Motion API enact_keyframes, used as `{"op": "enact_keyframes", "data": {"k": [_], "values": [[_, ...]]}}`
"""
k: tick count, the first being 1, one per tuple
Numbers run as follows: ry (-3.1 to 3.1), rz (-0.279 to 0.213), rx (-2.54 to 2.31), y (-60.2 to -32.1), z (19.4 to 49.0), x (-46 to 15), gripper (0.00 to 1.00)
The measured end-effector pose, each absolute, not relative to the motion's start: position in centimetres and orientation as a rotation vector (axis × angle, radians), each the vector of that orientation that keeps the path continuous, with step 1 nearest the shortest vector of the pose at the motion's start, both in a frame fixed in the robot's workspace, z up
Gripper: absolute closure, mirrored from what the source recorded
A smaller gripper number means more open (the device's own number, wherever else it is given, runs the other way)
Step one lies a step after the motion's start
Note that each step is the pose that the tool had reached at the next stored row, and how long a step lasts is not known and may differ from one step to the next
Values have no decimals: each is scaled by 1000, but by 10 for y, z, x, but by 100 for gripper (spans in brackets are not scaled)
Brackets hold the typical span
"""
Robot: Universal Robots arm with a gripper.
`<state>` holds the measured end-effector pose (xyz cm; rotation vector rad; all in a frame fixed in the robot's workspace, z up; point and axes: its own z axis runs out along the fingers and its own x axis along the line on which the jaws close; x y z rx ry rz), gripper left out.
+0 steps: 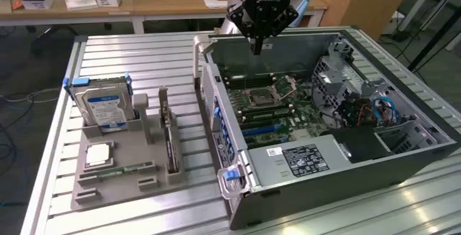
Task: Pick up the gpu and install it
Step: 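Reach for the gpu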
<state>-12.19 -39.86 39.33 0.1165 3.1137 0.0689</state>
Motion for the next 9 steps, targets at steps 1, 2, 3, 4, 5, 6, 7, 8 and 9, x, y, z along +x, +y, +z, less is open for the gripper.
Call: {"op": "enact_keyframes", "data": {"k": [1, 2, 3, 4, 5, 6, 7, 8, 9], "values": [[3114, 69, 117, -399, 393, -122, 89], [3114, 69, 116, -398, 393, -122, 89], [3114, 69, 117, -398, 393, -122, 89], [3114, 69, 117, -398, 393, -122, 89], [3114, 69, 117, -398, 393, -123, 89], [3114, 69, 117, -398, 393, -123, 89], [3114, 69, 117, -398, 393, -123, 89], [3114, 69, 116, -398, 393, -123, 89], [3114, 69, 116, -398, 393, -123, 89]]}}
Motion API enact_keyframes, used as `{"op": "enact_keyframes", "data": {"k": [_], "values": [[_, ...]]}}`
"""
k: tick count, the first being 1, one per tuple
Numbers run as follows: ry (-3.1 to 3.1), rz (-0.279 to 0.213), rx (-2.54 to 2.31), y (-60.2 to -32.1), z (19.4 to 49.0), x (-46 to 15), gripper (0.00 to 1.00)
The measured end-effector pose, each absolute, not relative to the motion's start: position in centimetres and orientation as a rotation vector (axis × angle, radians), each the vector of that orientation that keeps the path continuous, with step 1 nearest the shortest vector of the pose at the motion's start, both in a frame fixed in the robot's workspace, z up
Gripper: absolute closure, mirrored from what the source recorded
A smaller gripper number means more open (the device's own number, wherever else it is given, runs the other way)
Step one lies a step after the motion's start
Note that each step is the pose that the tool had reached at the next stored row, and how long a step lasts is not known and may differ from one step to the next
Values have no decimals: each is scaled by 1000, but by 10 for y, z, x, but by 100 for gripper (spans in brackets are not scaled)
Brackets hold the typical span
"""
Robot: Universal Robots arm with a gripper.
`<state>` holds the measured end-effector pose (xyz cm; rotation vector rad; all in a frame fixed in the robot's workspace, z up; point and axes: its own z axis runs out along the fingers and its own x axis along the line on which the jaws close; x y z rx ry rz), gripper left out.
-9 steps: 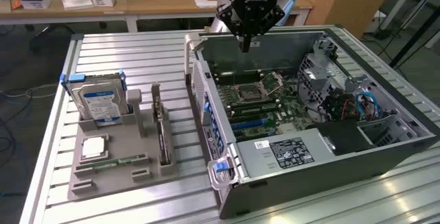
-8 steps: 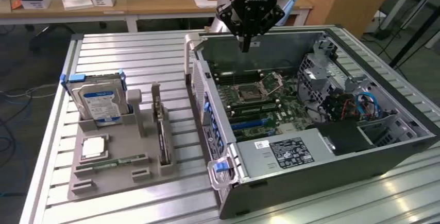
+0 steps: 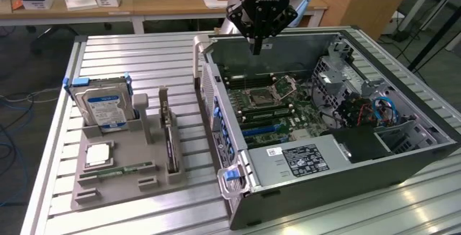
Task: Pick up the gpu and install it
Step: 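Reach for the gpu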
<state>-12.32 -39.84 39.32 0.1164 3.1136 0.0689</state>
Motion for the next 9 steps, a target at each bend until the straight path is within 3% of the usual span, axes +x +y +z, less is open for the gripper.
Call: {"op": "enact_keyframes", "data": {"k": [9], "values": [[3114, 69, 117, -398, 393, -125, 89]]}}
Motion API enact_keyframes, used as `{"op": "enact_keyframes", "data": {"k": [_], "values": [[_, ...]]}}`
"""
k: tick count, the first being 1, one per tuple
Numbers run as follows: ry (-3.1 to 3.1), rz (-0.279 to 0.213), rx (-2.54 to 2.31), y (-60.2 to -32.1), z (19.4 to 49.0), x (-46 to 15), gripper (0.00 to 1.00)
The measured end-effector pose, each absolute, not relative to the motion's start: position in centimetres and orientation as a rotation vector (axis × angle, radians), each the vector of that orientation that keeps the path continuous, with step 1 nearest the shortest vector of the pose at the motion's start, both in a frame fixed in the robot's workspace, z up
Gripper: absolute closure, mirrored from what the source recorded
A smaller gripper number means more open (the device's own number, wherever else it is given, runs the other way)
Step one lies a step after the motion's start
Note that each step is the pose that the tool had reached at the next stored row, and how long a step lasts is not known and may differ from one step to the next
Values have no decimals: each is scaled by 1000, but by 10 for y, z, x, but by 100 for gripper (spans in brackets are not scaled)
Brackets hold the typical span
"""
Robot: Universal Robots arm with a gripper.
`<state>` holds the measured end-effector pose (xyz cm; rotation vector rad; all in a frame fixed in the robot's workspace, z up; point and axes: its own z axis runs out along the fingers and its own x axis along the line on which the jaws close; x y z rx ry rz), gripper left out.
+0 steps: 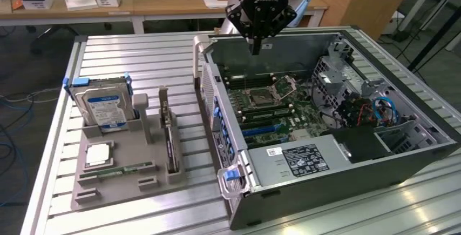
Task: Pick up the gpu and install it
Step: 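Reach for the gpu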
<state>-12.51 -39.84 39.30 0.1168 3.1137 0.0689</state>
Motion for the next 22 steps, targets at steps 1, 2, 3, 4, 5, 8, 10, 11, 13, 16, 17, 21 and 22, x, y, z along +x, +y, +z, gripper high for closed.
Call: {"op": "enact_keyframes", "data": {"k": [1, 2, 3, 4, 5, 8, 10, 11, 13, 16, 17, 21, 22], "values": [[3114, 69, 117, -398, 393, -126, 89], [3114, 69, 117, -398, 393, -126, 89], [3114, 69, 117, -398, 393, -127, 89], [3114, 69, 117, -398, 393, -128, 89], [3114, 69, 117, -398, 393, -129, 89], [3114, 69, 117, -398, 393, -131, 89], [3114, 69, 116, -398, 393, -133, 89], [3114, 69, 117, -398, 392, -135, 89], [3114, 69, 117, -398, 392, -137, 89], [3114, 69, 117, -398, 392, -140, 89], [3114, 69, 117, -398, 392, -141, 89], [3114, 69, 117, -398, 392, -144, 89], [3114, 69, 117, -398, 392, -145, 89]]}}
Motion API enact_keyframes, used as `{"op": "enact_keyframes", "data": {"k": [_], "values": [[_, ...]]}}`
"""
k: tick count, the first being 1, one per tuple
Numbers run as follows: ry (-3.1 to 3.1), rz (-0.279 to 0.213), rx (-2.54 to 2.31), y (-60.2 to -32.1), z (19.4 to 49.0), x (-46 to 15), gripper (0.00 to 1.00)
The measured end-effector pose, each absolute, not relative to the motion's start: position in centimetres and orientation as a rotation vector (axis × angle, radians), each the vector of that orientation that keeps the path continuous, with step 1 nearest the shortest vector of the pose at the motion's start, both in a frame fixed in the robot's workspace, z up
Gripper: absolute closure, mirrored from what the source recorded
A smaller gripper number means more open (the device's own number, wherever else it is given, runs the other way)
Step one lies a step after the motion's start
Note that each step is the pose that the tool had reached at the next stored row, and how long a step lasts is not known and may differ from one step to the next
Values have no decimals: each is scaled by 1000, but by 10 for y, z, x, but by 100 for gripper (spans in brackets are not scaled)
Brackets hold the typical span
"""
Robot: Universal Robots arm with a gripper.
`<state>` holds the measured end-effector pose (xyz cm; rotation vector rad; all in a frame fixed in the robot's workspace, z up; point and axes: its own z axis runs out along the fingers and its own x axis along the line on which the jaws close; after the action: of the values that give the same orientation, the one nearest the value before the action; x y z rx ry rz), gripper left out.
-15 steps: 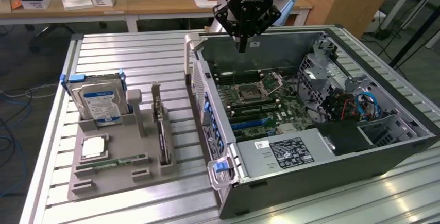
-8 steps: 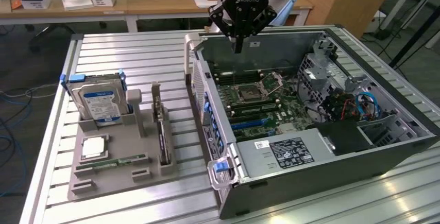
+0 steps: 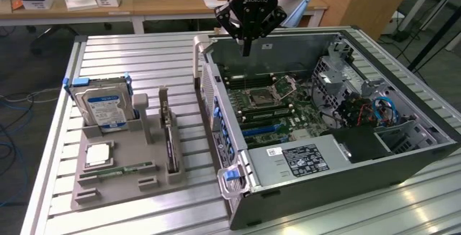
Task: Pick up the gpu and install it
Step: 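Reach for the gpu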
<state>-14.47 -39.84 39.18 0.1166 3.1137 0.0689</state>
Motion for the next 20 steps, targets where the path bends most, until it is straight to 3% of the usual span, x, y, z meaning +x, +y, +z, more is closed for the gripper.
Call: {"op": "enact_keyframes", "data": {"k": [20], "values": [[3114, 69, 117, -398, 391, -161, 89]]}}
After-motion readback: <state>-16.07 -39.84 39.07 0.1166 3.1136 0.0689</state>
